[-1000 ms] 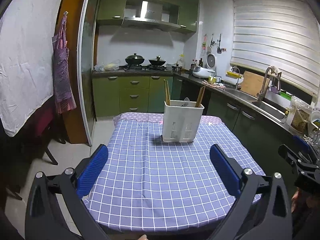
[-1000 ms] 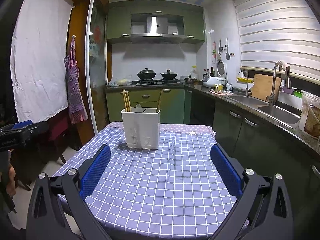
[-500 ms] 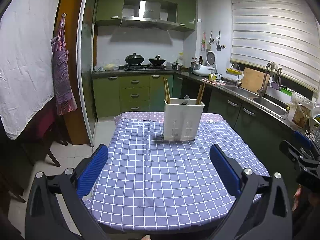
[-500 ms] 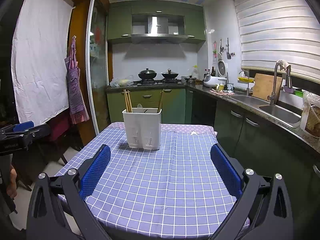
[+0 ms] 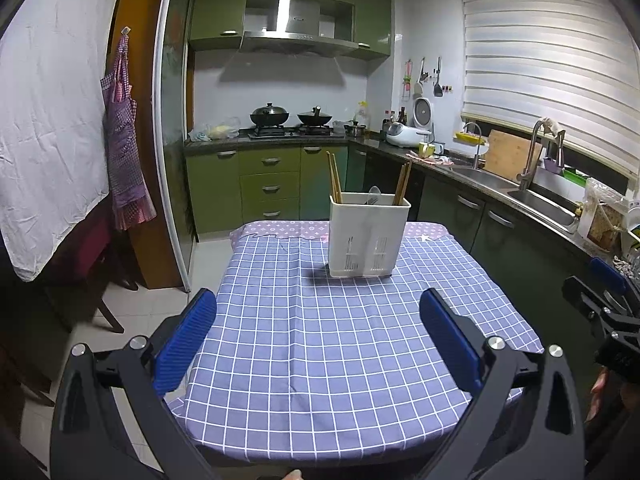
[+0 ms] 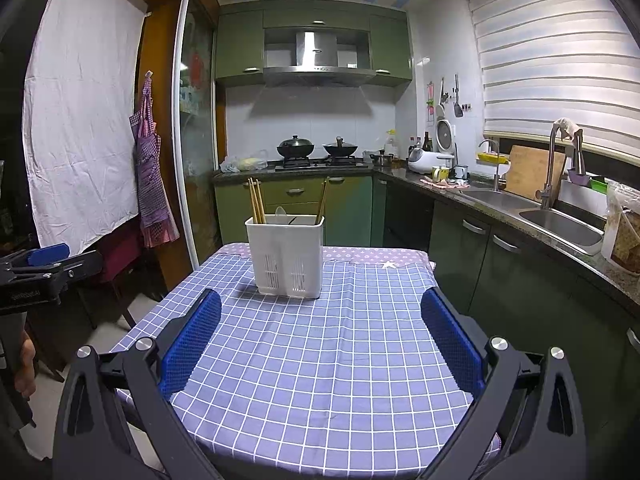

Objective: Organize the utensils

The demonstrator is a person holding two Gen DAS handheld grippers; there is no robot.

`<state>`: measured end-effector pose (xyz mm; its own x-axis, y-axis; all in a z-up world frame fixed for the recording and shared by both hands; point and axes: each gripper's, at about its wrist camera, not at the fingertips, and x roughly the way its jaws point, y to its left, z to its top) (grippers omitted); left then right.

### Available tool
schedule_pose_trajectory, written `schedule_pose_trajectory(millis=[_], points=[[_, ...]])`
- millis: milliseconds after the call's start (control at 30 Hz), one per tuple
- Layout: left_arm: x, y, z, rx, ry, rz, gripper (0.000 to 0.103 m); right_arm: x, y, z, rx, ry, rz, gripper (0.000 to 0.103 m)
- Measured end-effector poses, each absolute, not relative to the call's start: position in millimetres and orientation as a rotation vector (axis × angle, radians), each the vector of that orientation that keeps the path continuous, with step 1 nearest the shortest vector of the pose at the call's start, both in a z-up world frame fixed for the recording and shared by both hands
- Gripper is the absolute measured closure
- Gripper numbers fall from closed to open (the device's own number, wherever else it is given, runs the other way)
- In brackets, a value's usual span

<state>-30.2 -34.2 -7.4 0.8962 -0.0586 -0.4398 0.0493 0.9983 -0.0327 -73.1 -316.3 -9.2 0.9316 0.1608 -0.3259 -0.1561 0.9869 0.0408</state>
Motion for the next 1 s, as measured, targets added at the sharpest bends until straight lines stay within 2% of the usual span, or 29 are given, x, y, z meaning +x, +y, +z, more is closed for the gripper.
schedule_pose_trajectory(millis=[1000], points=[[-29.4, -36.7, -10.4, 0.005, 0.473, -0.03, 0.006, -71.8, -312.4, -11.3, 0.013, 0.345, 0.173, 0.005]])
